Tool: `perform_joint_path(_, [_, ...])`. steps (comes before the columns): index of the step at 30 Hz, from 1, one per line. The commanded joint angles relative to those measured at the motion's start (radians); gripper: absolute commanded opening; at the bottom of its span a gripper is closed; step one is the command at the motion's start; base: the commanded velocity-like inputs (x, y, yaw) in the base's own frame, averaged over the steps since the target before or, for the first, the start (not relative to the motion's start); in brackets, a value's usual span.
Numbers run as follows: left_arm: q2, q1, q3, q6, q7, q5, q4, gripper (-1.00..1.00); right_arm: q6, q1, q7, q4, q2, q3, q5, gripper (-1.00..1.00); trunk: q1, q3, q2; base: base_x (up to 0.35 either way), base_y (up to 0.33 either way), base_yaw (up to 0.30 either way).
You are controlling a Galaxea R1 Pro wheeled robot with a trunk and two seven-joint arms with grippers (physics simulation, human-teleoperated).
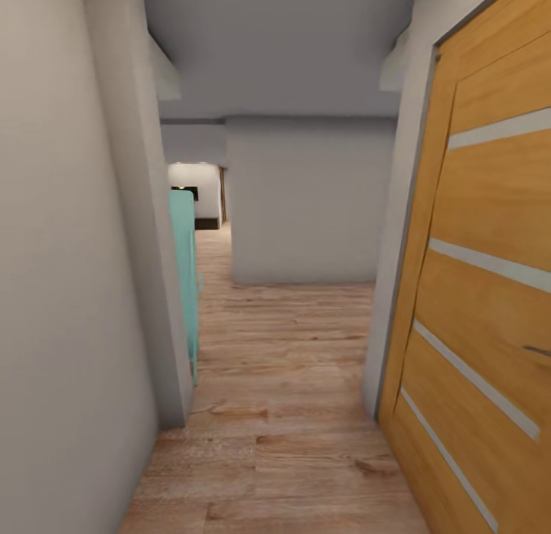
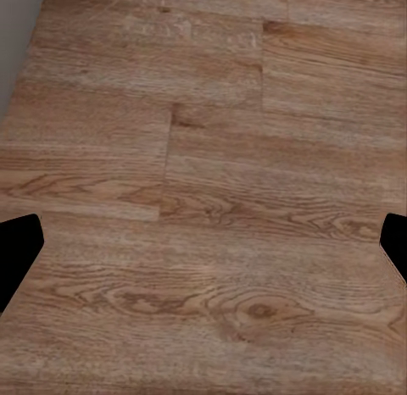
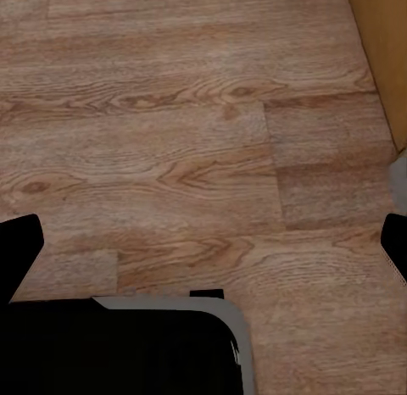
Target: Move the two storage containers from the living room to the garage. In the garage, place one container on the floor and stack the other container on top of it (either order is fine).
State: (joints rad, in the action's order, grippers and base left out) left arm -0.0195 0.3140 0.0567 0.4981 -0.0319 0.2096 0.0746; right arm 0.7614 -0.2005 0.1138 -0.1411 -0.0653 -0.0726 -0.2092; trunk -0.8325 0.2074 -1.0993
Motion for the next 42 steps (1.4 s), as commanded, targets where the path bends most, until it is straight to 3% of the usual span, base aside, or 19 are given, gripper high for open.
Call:
perform_joint_path(1, [0.0,0.002,0.006,0.007,-0.003,0.01,0.005,1.0,0.001,0.0,0.004,-0.002,-0.001,-0.007,-0.011,1.0,-0.001,0.001,-0.001,0.326,-0.094,0.002])
perform_joint_path(16, [0.0,0.002,0.006,0.007,-0.005,0.011,0.005,1.0,-0.003,0.006,-0.005,-0.007,-0.001,-0.007,-0.011,1.0,-0.001,0.001,-0.001,0.289,-0.106,0.0])
perform_joint_path(20, [0.0,0.002,0.006,0.008,-0.006,0.011,0.005,1.0,-0.017,0.01,-0.008,-0.077,-0.002,-0.007,-0.01,1.0,-0.001,0.001,-0.001,0.039,-0.014,0.0])
perform_joint_path(23, [0.0,0.002,0.006,0.008,-0.006,0.011,0.005,1.0,-0.075,0.01,-0.019,-0.139,-0.003,-0.007,-0.01,1.0,-0.001,0.001,-0.001,0.006,-0.002,0.0])
perform_joint_path(26, [0.0,0.002,0.006,0.008,-0.006,0.011,0.005,1.0,-0.215,0.012,-0.066,-0.272,-0.005,-0.008,0.002,1.0,-0.001,0.001,-0.001,0.001,0.0,0.0])
perform_joint_path(29, [0.0,0.002,0.006,0.01,-0.008,0.011,0.005,1.0,-0.291,0.012,-0.118,-0.371,-0.005,-0.007,0.053,1.0,-0.001,0.001,-0.001,0.0,0.0,0.0])
perform_joint_path(34, [0.0,0.002,0.006,0.018,-0.01,0.011,0.005,1.0,-0.333,0.016,-0.194,-0.473,-0.003,-0.006,0.123,1.0,-0.001,0.001,-0.001,0.0,0.0,0.0])
perform_joint_path(38, [0.001,0.002,0.006,0.021,-0.011,0.011,0.005,1.0,-0.379,0.067,-0.219,-0.503,-0.001,-0.006,0.132,1.0,-0.001,0.001,-0.001,0.0,0.0,0.0])
perform_joint_path(42, [0.002,0.002,0.006,0.024,-0.011,0.011,0.005,1.0,-0.495,0.122,-0.225,-0.51,0.0,-0.006,0.137,1.0,-0.001,0.001,-0.001,0.0,0.0,0.0])
